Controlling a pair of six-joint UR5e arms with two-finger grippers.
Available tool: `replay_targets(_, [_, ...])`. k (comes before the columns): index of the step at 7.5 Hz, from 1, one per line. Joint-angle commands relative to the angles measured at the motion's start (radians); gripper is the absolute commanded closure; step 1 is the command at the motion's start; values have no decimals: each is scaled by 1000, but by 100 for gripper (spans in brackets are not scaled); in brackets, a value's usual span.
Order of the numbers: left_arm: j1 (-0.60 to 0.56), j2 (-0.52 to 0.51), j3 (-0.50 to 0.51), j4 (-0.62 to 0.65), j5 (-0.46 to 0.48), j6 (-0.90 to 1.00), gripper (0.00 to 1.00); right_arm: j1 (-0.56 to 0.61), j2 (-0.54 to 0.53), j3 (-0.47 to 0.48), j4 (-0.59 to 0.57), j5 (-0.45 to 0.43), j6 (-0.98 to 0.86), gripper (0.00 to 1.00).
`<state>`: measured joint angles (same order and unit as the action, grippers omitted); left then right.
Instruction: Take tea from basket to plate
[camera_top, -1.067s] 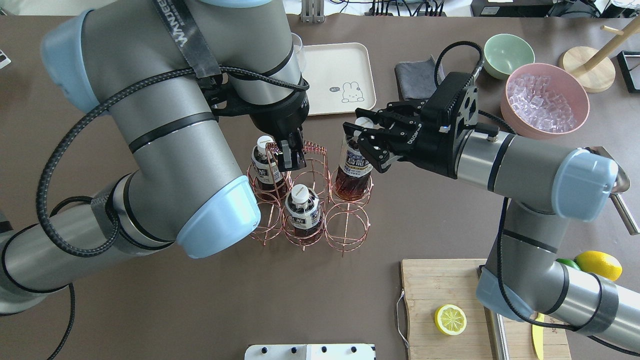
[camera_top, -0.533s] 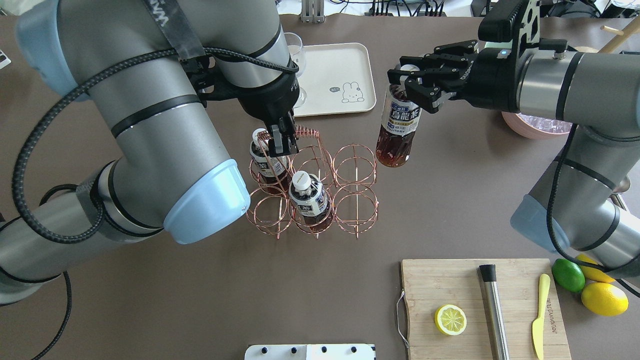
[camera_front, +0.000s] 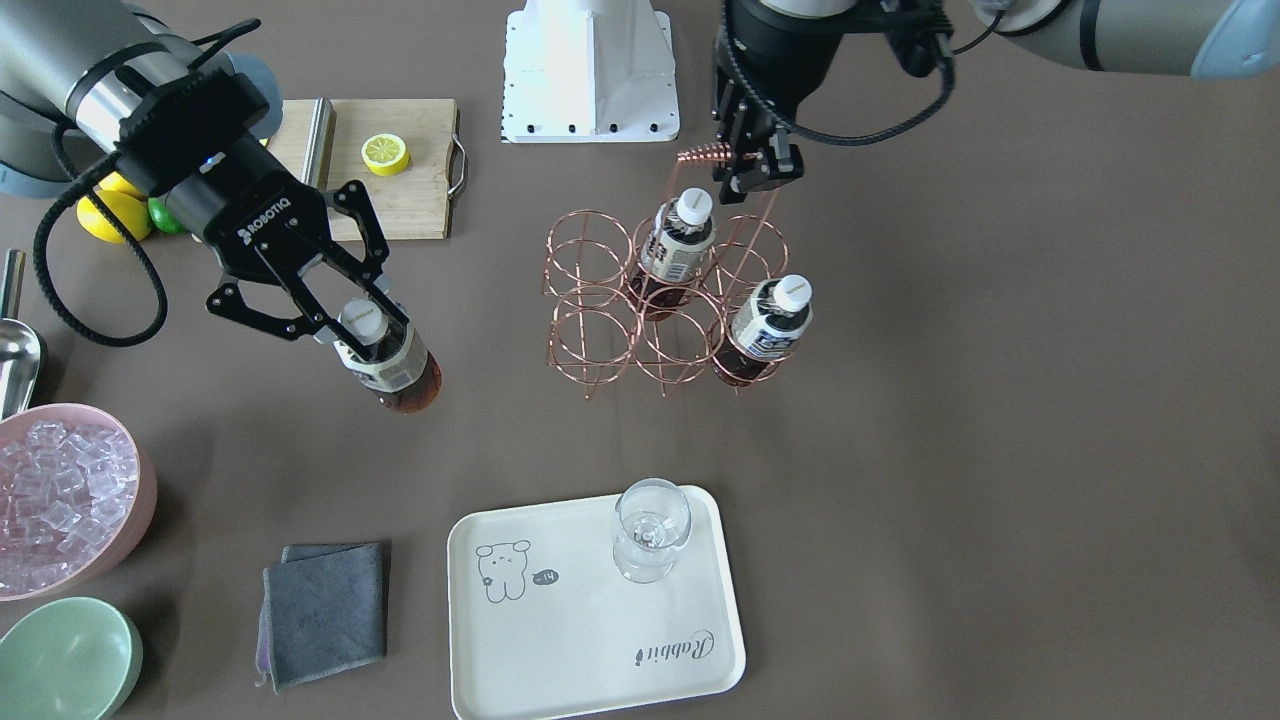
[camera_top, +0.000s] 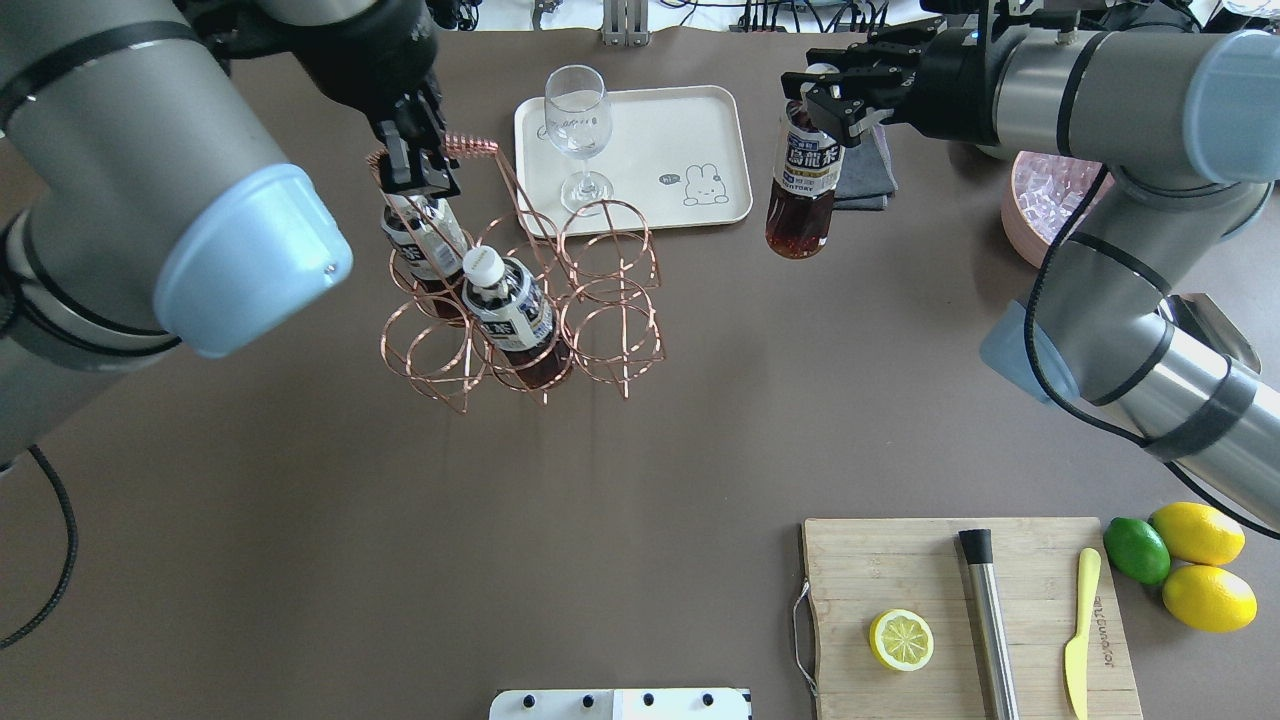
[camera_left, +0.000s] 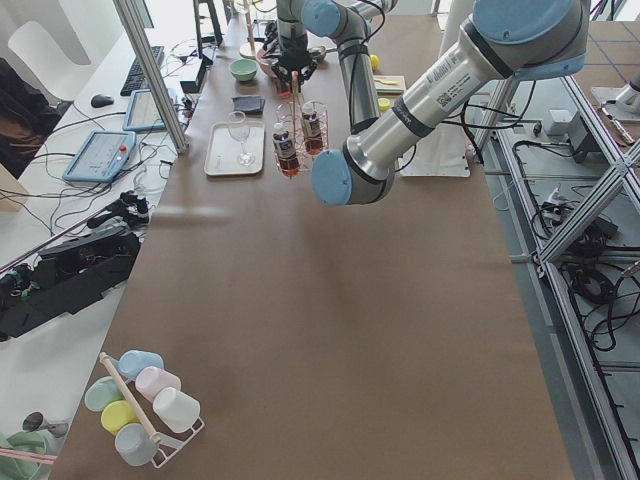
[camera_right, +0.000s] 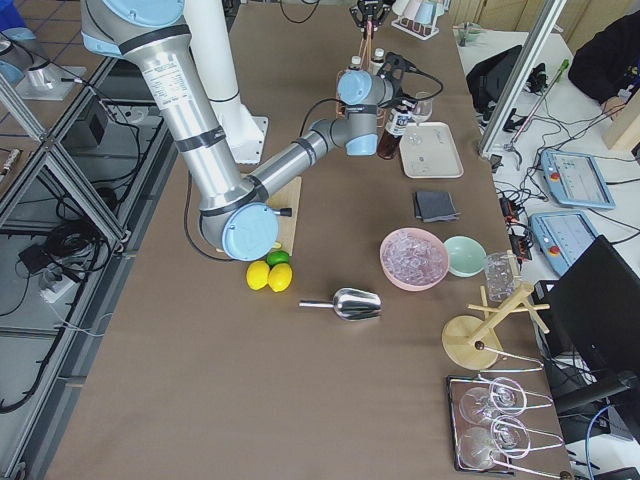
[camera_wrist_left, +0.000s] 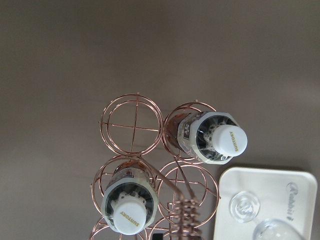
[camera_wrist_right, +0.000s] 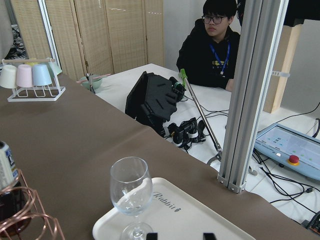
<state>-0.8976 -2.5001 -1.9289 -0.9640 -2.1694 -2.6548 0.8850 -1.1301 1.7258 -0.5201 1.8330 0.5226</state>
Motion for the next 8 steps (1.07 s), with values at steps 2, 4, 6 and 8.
replay_targets(2, [-176, 171, 13, 67, -6, 315, 100, 11, 244, -449, 247, -167, -7, 100])
replay_targets(4, [-282, 196, 146, 64, -9, 535, 100, 5, 372, -595, 256, -269, -4, 100])
replay_targets(6, [-375, 195, 269, 19, -3, 668, 100, -71, 385, -723, 418, -403, 8, 100])
replay_targets(8, [-499, 201, 474, -159, -6, 763, 100, -125, 378, -758, 492, -477, 10, 100])
